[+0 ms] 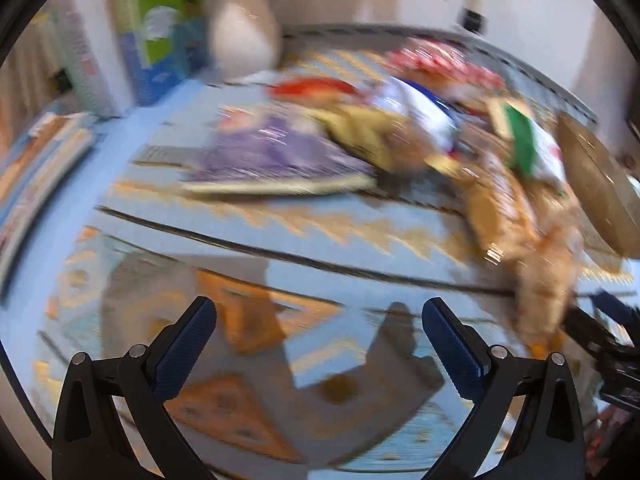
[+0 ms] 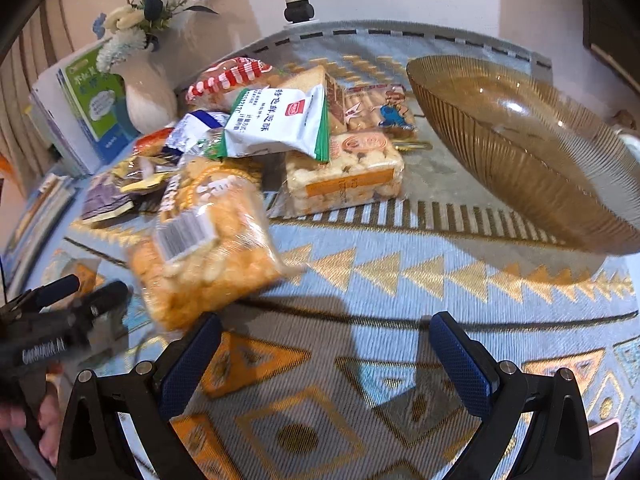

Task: Organize snacks
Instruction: 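Grasp the purple-and-white bread bag with the left tool while the right tool grasps the orange cracker bag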

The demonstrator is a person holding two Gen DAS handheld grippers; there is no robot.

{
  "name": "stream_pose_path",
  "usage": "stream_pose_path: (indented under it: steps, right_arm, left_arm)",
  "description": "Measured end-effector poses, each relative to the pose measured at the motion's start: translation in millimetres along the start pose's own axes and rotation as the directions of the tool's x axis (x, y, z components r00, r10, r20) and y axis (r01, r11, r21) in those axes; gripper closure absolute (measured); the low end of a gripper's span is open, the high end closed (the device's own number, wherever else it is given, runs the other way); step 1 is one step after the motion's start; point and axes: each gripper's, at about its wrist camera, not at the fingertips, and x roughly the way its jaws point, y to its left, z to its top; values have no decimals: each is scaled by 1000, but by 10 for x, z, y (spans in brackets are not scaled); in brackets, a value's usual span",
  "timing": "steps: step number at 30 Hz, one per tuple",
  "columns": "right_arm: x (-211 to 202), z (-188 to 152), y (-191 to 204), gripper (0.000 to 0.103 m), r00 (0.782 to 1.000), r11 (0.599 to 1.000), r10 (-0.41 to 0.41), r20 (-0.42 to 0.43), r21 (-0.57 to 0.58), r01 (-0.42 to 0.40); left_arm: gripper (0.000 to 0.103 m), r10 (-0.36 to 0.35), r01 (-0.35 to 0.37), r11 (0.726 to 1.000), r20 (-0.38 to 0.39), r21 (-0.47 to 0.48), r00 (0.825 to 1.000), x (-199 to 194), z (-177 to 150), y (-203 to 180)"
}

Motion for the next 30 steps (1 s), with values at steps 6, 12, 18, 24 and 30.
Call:
stream_pose_path:
  steps: [6,12,18,24,30]
  right_arm:
    - [-306,29,-107,0,987,985,145,71,81,-150]
    - [-319,136,316,0,973,977,208,99,-64,-202]
    - [-17,185,527,0,986,981,166,30,-106,-162]
    - [250,171,414,0,986,985,165,-14,-47,-165]
    - [256,172,440,0,987,985,163,-10,-48,-164]
  left_arm:
    - [0,-6,7,999,18,-41,1000,4,362,321]
    - [0,-75,76,996,30,-56,997,174,705,348]
    - [0,-16,16,999,13,-41,1000,449,822,279]
    - [0,-5,7,999,32,-51,999,699,741,252]
    - [0,-5,6,999,22,-48,1000,742,751,234]
